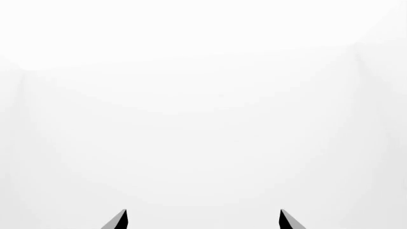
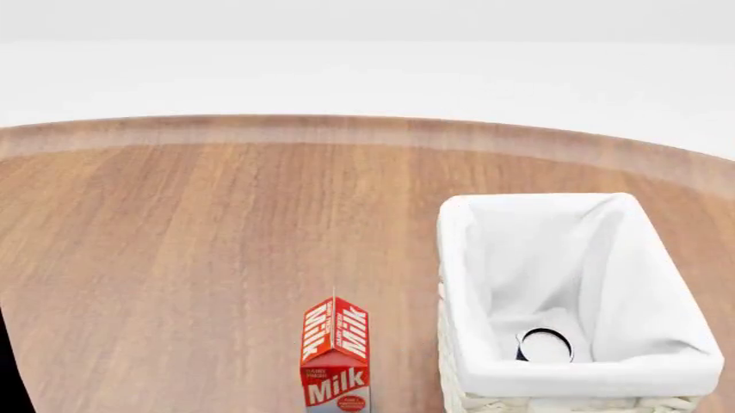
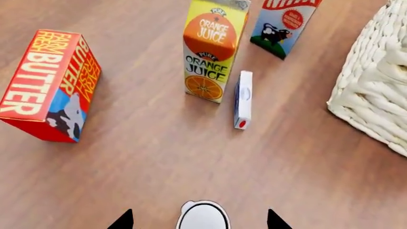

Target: Pick up the alphabet soup and the tomato sauce, and put them in the basket.

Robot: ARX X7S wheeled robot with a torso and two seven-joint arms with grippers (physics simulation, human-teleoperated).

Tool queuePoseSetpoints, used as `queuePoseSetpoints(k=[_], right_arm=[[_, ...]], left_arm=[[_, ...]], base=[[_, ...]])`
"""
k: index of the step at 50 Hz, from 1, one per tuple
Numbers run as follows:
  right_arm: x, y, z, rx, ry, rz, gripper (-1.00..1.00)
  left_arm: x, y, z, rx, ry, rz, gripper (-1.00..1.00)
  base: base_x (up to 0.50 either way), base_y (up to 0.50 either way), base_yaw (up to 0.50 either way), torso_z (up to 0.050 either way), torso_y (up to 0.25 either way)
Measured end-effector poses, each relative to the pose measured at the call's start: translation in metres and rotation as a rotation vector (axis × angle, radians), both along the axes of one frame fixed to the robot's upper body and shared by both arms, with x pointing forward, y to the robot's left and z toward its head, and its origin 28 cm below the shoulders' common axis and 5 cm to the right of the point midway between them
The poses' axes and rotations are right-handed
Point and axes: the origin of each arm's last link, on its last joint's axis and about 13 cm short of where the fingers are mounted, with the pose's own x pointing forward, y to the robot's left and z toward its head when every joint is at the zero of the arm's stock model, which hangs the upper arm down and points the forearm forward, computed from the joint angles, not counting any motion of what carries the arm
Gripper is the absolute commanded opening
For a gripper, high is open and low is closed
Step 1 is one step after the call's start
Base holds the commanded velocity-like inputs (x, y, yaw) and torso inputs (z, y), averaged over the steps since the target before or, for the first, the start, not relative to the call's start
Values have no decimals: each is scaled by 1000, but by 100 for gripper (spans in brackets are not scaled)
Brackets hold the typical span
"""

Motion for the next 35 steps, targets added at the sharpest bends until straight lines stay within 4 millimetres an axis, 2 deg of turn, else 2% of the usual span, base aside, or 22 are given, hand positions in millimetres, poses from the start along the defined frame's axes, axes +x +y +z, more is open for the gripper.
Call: queuePoseSetpoints(k=[35], right_arm=[[17,-8,-49,35,76,-60,100]], left_arm=[[0,0,-2,-1,1,0,100]], base=[[0,0,0,0,0]])
